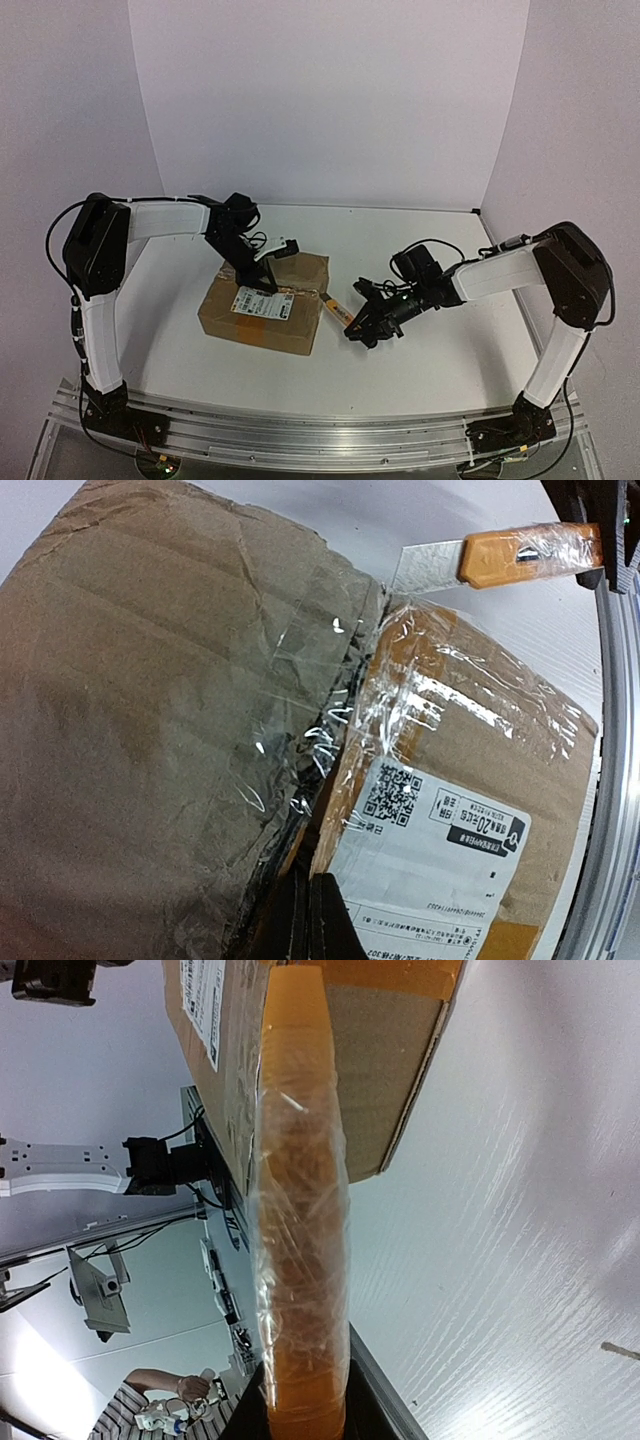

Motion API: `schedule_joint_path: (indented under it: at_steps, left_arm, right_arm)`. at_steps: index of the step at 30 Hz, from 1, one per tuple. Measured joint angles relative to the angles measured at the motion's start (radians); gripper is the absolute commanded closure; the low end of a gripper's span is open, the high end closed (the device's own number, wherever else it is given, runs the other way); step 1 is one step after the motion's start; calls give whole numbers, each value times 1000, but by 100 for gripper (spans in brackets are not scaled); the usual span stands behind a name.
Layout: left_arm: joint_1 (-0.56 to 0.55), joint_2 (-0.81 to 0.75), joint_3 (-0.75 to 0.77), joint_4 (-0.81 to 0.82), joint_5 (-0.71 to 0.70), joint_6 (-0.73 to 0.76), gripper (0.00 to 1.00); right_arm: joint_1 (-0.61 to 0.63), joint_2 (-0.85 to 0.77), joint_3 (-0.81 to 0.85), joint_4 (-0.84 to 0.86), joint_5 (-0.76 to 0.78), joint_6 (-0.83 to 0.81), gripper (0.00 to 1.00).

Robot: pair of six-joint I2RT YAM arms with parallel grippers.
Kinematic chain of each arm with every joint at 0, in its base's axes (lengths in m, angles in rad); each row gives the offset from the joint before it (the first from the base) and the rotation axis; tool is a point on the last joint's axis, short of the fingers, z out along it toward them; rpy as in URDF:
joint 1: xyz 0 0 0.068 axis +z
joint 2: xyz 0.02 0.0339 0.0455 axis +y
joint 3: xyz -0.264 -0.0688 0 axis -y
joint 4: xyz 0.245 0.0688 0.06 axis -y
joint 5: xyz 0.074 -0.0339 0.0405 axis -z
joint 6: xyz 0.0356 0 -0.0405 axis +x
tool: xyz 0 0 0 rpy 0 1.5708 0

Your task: Unpack the express box

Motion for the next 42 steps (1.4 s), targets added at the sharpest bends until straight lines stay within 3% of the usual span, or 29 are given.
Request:
schedule_joint_path:
  at_steps: [25,36,42]
  left_arm:
    - [0,-6,-19,40,-30,-21,100]
    - [2,-18,-28,56,-48,-16,100]
    - [17,-28,-51,150,-81,1,100]
  right_arm:
    - [107,-53,-48,-3,-48,110,100]
    - [138,-60,-82,86,-63,206,100]
    - [176,-140,-150,86,-143,249,100]
